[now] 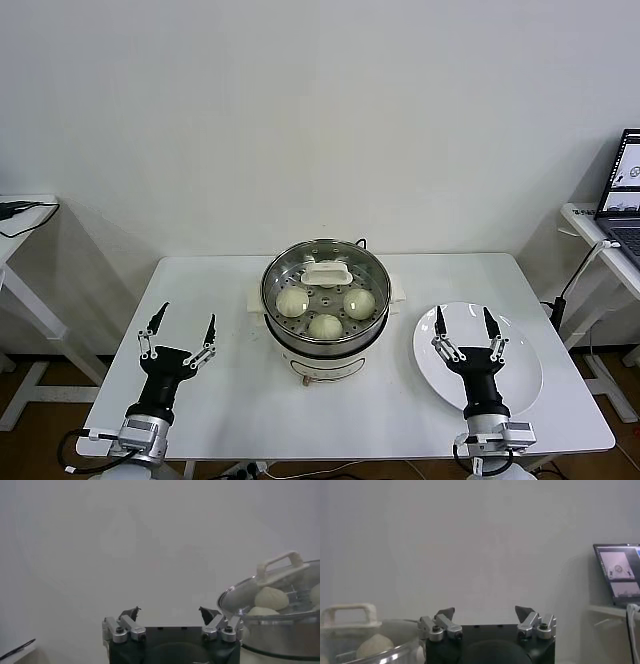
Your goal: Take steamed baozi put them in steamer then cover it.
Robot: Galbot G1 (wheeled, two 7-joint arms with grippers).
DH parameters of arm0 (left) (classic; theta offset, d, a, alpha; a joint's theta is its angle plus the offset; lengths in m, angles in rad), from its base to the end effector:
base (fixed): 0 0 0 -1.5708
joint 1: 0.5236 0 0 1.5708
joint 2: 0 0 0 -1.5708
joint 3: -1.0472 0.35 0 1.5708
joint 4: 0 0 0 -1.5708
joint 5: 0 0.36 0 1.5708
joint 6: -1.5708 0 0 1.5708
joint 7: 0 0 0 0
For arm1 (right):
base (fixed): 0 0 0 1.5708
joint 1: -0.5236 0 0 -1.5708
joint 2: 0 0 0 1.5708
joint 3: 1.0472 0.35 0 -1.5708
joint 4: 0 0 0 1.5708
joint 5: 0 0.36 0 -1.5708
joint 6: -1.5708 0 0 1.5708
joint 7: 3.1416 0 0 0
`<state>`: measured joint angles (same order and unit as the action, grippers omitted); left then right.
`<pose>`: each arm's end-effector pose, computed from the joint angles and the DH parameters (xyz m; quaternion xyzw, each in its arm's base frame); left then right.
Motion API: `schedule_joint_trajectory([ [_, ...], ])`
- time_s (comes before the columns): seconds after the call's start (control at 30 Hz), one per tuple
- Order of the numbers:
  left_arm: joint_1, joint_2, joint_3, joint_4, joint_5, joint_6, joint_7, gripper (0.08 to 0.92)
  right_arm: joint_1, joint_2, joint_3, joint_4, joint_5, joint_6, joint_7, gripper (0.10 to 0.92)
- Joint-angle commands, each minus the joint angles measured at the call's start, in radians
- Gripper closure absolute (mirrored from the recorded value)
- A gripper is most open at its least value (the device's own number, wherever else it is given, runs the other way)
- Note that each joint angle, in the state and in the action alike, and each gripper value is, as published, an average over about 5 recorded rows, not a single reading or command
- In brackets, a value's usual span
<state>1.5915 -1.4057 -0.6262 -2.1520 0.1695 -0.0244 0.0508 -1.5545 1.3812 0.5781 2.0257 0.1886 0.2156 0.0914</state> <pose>0.1809 0.0554 -0.2792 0.0260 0.9826 0.1816 0.0300 0.1923 -0.0534 -0.3186 0.0280 0.9962 0.0033 0.0824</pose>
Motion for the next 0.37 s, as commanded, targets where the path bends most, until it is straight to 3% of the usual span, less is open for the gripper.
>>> schedule_joint_trajectory([
  [0.03,0.011,-0.006,-0.014,-0.001,-0.018,-0.016,0.001,0.177,0.000,-0.001,-0.001,0.013,-0.001,-0.018,0.003,0.203],
  [0.37,0.021,-0.009,-0.016,-0.020,-0.016,-0.013,0.002,0.177,0.005,-0.005,-0.014,0.027,-0.001,-0.036,0.007,0.203],
])
